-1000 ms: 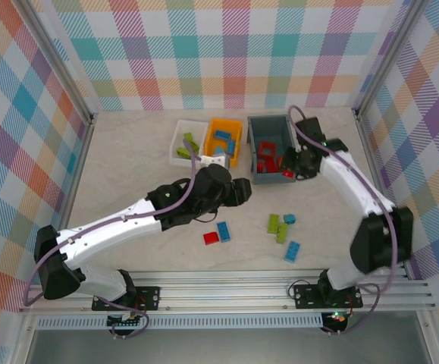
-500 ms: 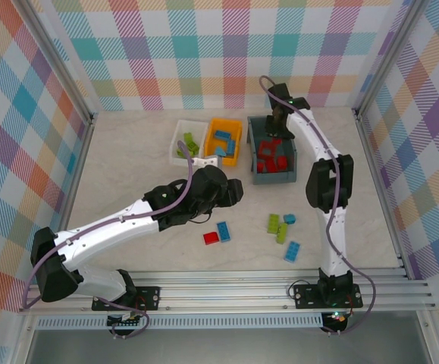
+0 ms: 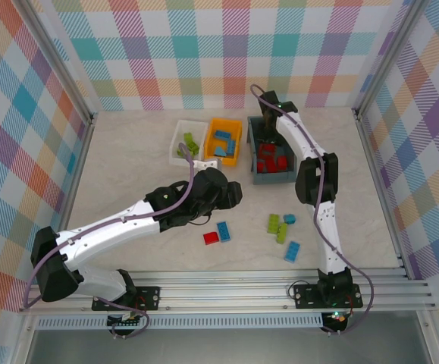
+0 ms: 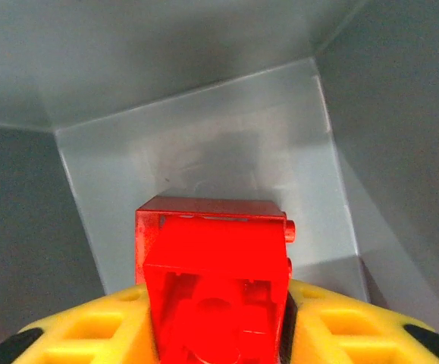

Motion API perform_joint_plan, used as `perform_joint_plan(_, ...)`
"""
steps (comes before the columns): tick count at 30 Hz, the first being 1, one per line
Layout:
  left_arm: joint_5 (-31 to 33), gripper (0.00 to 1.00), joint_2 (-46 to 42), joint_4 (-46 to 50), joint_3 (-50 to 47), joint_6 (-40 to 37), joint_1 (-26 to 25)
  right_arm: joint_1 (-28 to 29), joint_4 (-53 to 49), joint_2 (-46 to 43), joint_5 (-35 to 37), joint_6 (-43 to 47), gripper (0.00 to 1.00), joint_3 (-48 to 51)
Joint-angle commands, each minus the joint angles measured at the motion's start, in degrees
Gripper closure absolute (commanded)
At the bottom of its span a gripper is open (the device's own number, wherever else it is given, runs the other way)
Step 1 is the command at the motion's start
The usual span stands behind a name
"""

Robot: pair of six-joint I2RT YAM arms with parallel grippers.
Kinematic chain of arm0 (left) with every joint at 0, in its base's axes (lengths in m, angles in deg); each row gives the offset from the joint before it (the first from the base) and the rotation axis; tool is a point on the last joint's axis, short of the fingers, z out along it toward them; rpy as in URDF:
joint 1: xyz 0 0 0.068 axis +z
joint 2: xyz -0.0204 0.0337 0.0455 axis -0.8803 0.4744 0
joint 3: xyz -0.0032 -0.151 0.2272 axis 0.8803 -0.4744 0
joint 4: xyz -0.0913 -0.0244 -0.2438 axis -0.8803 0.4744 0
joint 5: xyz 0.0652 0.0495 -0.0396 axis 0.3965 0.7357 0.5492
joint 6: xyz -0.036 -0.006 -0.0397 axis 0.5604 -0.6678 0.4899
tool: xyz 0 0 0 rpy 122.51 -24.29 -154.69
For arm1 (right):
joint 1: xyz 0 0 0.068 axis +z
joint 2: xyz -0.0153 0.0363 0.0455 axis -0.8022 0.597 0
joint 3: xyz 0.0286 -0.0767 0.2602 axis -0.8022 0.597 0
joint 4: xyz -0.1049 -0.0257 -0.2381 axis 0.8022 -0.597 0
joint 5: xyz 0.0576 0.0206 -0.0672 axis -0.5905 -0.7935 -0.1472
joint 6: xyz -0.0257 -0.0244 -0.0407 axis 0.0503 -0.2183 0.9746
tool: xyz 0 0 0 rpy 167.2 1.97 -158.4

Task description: Sort the legos into containers by color

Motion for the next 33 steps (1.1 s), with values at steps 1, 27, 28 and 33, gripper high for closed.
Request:
perform_joint_plan(1, 1.33, 0.37, -2.44, 2.89, -0.11, 1.03, 0.58, 0.83, -0.83, -4.43, -0.47, -0.38, 0.50, -0.50)
perform_joint_plan(27, -10.91, 0.34, 23.15, 2.12, 11.62, 1.48, -5.70, 15.30, 3.63, -86.60, -10.53, -9.16, 0.43, 71.35)
perform_joint_plan(28, -10.71, 0.33, 26.02, 2.47, 13.76, 1.77, -5.72, 15.35, 1.81, -89.38, -10.39, -10.11, 0.43, 72.69)
perform_joint_plan(33, -8.62, 0.27, 39.96, 7.24, 26.66, 0.72, -5.48, 15.36, -2.94, -98.04, -10.20, -11.71, 0.42, 75.28)
